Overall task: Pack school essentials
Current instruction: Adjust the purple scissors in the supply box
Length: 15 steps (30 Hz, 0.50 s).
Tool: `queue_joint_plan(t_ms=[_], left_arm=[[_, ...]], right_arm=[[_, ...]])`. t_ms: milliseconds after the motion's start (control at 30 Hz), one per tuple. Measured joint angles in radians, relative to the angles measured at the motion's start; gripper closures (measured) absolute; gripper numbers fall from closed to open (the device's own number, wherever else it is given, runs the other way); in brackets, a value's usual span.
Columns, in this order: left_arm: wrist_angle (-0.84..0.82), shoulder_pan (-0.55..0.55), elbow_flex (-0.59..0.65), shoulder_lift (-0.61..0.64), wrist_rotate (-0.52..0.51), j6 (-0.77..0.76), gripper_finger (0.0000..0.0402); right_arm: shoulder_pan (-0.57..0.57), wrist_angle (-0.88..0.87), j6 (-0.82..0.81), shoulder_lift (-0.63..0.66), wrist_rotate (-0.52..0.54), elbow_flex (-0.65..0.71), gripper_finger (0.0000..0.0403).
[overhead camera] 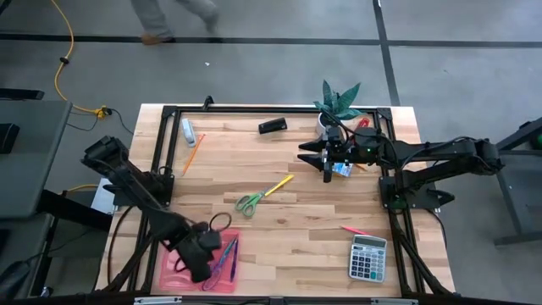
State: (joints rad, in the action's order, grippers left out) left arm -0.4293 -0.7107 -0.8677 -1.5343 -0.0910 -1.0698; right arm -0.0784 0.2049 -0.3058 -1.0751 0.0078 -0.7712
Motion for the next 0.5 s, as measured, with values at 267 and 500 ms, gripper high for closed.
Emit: queue_joint_plan(t_ms=[267,500], left_arm=[[0.047,-0.045,0.0,-0.05,0.09,0.161,0.0401],[0.058,-0.027,0.0,-0.073,0.102,0.183,0.0401]], right_arm=[[0.0,-0.008,0.0,0.0,0.014,0.0,0.0231],[0.0,-0.018,0.0,0.0,0.017,0.0,0.0231]])
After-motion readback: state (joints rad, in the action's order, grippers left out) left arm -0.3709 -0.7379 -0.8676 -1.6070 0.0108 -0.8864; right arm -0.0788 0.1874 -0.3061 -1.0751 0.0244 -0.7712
